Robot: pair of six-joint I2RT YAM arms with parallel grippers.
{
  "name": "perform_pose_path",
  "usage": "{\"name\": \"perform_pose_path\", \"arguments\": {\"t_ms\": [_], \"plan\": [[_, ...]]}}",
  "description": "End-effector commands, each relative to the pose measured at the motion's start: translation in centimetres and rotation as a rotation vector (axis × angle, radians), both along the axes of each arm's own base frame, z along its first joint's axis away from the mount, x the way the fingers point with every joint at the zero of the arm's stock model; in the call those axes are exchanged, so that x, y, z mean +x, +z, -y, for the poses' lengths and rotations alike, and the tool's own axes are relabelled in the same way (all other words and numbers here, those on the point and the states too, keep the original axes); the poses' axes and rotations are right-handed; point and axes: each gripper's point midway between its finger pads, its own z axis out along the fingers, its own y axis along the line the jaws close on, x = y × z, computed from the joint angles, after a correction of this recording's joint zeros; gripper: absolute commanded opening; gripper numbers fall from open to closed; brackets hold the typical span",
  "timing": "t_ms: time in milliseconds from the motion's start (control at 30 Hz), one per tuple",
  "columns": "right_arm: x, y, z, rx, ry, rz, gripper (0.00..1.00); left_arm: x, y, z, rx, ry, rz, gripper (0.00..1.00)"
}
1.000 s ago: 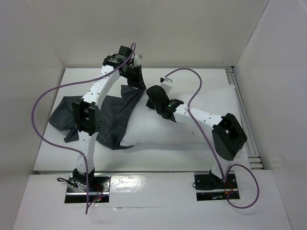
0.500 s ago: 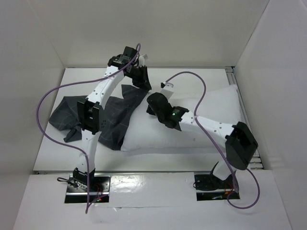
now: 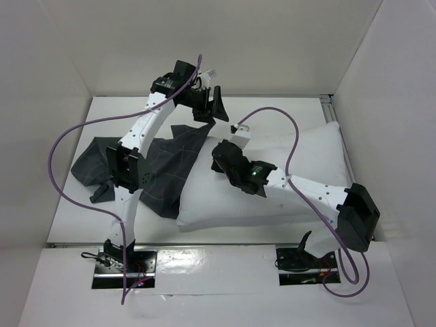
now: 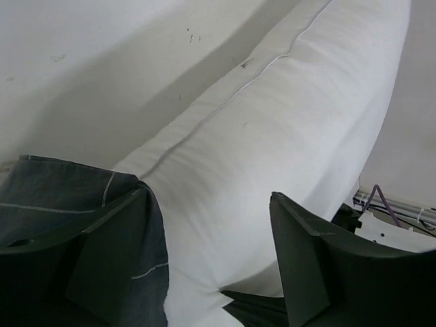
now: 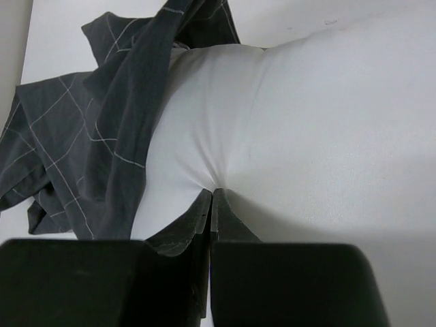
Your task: Put the pillow into the pillowcase
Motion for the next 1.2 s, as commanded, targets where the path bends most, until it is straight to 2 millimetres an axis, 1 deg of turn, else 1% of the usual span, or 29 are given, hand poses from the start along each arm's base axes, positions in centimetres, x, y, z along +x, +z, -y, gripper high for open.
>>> {"name": "perform_pose_path", "arguments": {"t_ms": [0, 33, 67, 100, 133, 167, 200, 233, 300, 333, 400, 533, 600, 633, 667, 733, 767, 800, 833, 867, 900, 933, 967, 1000, 1033, 1067, 1100, 1133, 1167], "plan": [[0.7, -0.1, 1.1, -0.039, -0.049, 0.006, 0.00, -1.0, 6.4, -1.4, -0.031, -0.023, 0.196, 0.85], [0.7, -0.5, 1.1, -0.054, -0.044, 0.003, 0.00, -1.2, 6.4, -2.0, -0.002, -0.012, 0.210, 0.92], [1.1, -0.1, 1.3, -0.047, -0.055, 0.008, 0.00, -1.0, 6.9, -3.0, 0.017, 0.013, 0.233, 0.94], [1.4, -0.1, 1.6, -0.047, -0.066, 0.008, 0.00, -1.1, 8.1, -4.0, 0.047, 0.048, 0.280, 0.96], [1.6, -0.3, 1.5, -0.047, -0.066, 0.008, 0.00, -0.9, 7.8, -5.0, 0.075, 0.082, 0.277, 0.96], [2.0, 0.2, 1.6, -0.047, -0.071, 0.017, 0.00, -0.7, 7.7, -6.1, 0.104, 0.112, 0.288, 0.98], [2.0, 0.2, 1.6, -0.047, -0.071, 0.017, 0.00, -0.4, 7.5, -7.1, 0.154, 0.149, 0.307, 0.98], [2.1, 0.4, 1.5, -0.050, -0.065, 0.026, 0.00, -0.4, 6.9, -8.3, 0.191, 0.183, 0.297, 0.98], [2.3, 0.3, 1.9, -0.061, -0.069, 0.028, 0.00, -0.2, 5.6, -9.5, 0.239, 0.213, 0.281, 0.93], [2.3, 0.3, 1.9, -0.061, -0.069, 0.028, 0.00, -0.2, 5.1, -9.7, 0.251, 0.217, 0.271, 0.93], [2.2, 0.1, 1.9, -0.065, -0.061, 0.019, 0.00, -0.1, 4.0, -10.7, 0.267, 0.232, 0.236, 0.93], [2.2, 0.1, 1.9, -0.065, -0.061, 0.019, 0.00, -0.1, 1.2, -11.4, 0.299, 0.262, 0.146, 0.93], [2.1, 0.5, 1.9, -0.058, -0.061, 0.024, 0.00, -0.6, 0.0, -11.5, 0.314, 0.255, 0.109, 0.93], [2.1, 0.7, 1.9, -0.058, -0.061, 0.024, 0.00, -0.6, -0.9, -11.5, 0.323, 0.252, 0.088, 0.93], [2.1, 0.7, 1.9, -0.058, -0.061, 0.024, 0.00, -0.3, -2.0, -12.1, 0.342, 0.276, 0.061, 0.93], [2.1, 0.7, 1.9, -0.067, -0.056, 0.026, 0.00, 0.1, -3.5, -12.2, 0.360, 0.277, 0.036, 0.91], [2.2, 0.8, 2.1, -0.070, -0.064, 0.030, 0.00, 0.5, -5.3, -12.3, 0.387, 0.279, 0.006, 0.91], [2.3, 1.3, 2.0, -0.068, -0.061, 0.039, 0.00, 0.5, -6.1, -12.0, 0.379, 0.273, -0.021, 0.91], [2.3, 1.3, 2.0, -0.068, -0.060, 0.039, 0.00, 0.7, -6.6, -11.7, 0.368, 0.261, -0.034, 0.91], [2.3, 1.1, 2.3, -0.082, -0.069, 0.036, 0.00, 0.7, -7.6, -10.8, 0.338, 0.239, -0.073, 0.91], [2.3, 1.1, 2.3, -0.082, -0.069, 0.036, 0.00, 0.9, -8.1, -10.2, 0.311, 0.220, -0.083, 0.91], [2.3, 1.1, 2.3, -0.090, -0.065, 0.038, 0.00, 1.3, -8.0, -9.5, 0.275, 0.199, -0.079, 0.89], [2.4, 1.3, 2.2, -0.081, -0.066, 0.044, 0.00, 1.3, -7.5, -8.3, 0.209, 0.157, -0.087, 0.87], [2.4, 1.3, 2.2, -0.081, -0.066, 0.044, 0.00, 1.5, -7.3, -7.7, 0.178, 0.146, -0.096, 0.85], [2.6, 1.1, 1.9, -0.086, -0.065, 0.041, 0.00, 2.4, -6.7, -6.5, 0.144, 0.123, -0.063, 0.84], [3.1, 1.3, 2.0, -0.083, -0.075, 0.043, 0.00, 3.0, -5.9, -5.9, 0.110, 0.114, -0.044, 0.83], [3.0, 0.5, 1.8, -0.097, -0.063, 0.025, 0.00, 2.6, -4.7, -4.2, 0.046, 0.057, -0.032, 0.83], [3.6, 0.4, 1.5, -0.095, -0.066, 0.019, 0.00, 2.6, -2.5, -2.9, -0.005, 0.017, 0.023, 0.81], [3.8, -0.4, 1.8, -0.099, -0.071, -0.008, 0.00, 2.6, -2.2, -2.4, -0.032, -0.012, 0.033, 0.81]]}}
